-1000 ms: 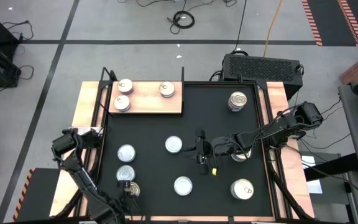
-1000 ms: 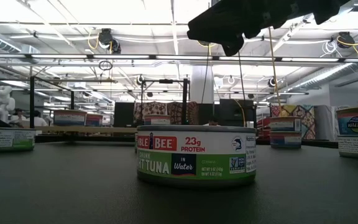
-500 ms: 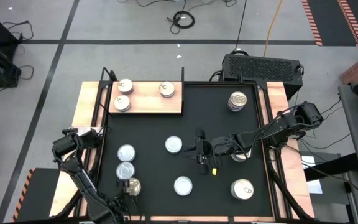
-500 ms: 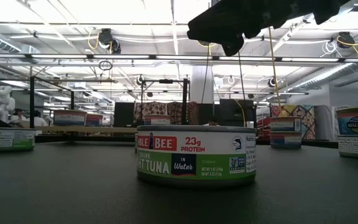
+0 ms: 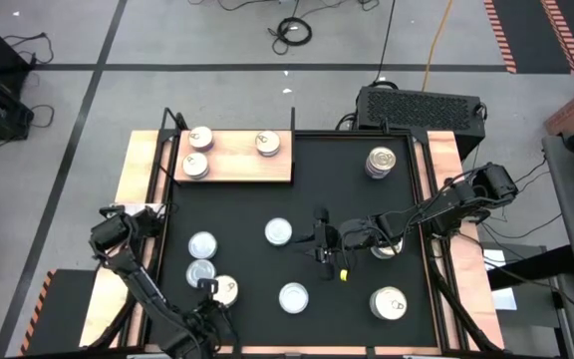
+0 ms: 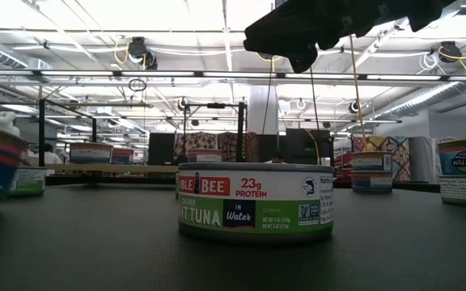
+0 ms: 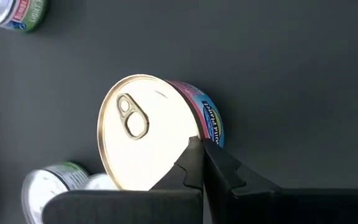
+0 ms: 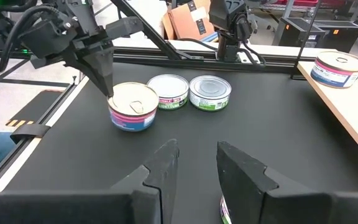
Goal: Stack canned seafood by type on shelf
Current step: Put the blue-pink tuna can on the shelf
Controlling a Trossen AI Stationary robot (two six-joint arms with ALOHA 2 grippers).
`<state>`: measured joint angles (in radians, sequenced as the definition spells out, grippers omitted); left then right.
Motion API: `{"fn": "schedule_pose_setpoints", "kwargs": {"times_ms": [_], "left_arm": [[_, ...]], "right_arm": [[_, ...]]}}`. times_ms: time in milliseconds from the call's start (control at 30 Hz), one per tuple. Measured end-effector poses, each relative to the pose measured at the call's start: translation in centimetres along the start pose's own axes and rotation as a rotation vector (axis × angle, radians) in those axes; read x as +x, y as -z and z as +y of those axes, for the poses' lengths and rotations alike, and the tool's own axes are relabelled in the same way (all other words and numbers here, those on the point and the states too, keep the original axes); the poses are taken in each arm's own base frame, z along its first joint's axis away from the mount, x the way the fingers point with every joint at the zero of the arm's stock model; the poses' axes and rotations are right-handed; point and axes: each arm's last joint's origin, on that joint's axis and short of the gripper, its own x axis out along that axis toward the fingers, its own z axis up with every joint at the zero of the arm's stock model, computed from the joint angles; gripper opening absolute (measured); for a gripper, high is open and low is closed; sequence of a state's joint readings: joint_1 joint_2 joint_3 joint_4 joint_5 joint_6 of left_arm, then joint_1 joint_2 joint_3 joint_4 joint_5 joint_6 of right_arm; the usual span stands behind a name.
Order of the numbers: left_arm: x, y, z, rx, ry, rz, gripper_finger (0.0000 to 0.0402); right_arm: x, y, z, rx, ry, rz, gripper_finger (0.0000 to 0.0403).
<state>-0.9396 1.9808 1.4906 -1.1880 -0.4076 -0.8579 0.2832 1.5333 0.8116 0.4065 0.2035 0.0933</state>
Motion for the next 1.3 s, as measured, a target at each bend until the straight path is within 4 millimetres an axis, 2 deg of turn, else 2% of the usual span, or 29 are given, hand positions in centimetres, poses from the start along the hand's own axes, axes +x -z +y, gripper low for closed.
{"fn": "schedule_pose_setpoints", "kwargs": {"times_ms": [333, 833, 1000, 1300], "left_arm": [[1.3, -2.2, 2.7, 0.066, -0.134, -0.036, 0.0], [6.4, -3.4, 6.6, 0.148, -0.191, 0.057, 0.0], [6.9, -4.2, 8.0, 0.15, -0.153, -0.005, 0.0], [7.2, -4.1, 11.4, 0.116, -0.102, -0.012, 0.0009]], "right_arm": [[0.0, 0.0, 0.0, 0.0, 0.0, 0.0, 0.0105], [0.0, 0.0, 0.0, 0.0, 0.0, 0.001, 0.0105], [0.0, 0.0, 0.0, 0.0, 0.0, 0.001, 0.0105], [0.0, 0.2, 0.0, -0.004, 0.001, 0.018, 0.0105]]}}
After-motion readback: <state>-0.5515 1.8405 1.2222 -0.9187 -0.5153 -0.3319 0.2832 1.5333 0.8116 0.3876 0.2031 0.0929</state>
